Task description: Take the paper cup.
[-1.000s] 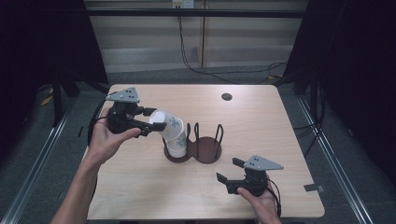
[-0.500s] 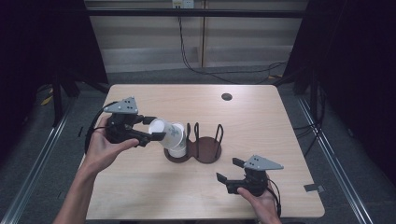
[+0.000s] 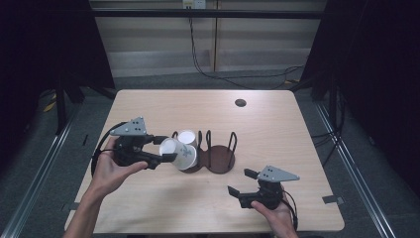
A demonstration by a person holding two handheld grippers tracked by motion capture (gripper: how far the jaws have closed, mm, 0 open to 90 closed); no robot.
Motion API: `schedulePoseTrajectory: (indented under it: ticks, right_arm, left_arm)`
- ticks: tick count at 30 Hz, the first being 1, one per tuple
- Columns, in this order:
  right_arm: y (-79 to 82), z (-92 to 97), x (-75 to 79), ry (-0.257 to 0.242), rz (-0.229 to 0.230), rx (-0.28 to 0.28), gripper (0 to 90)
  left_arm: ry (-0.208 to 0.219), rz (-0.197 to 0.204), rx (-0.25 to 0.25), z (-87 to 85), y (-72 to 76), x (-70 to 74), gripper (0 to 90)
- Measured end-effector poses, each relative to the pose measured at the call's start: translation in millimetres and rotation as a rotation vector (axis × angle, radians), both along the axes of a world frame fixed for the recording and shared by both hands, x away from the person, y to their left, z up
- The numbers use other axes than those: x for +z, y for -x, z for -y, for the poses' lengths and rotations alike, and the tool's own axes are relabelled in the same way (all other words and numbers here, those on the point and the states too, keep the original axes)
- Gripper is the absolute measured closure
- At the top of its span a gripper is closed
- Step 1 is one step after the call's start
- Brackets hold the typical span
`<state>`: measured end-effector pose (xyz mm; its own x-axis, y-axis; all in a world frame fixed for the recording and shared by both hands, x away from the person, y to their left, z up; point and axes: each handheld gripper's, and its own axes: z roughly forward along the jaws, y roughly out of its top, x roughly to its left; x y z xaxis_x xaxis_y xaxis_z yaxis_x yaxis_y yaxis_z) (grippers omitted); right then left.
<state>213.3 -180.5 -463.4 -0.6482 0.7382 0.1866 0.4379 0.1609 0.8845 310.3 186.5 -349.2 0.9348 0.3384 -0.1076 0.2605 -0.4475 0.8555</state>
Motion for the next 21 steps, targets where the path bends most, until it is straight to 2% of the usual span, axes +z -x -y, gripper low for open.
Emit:
schedulePoseTrajectory:
  ticks: [12, 21]
  right_arm:
    - [-0.5, -7.6, 3.2, -0.028, 0.000, 0.070, 13.6]
    - [-5.7, -21.5, 23.6, -0.016, 0.039, 0.125, 14.3]
  left_arm:
    - [0.002, -0.021, -0.007, -1.1, 12.1, -10.8, 37.4]
    - [-0.009, -0.050, -0.036, 3.2, 20.4, -20.6, 37.3]
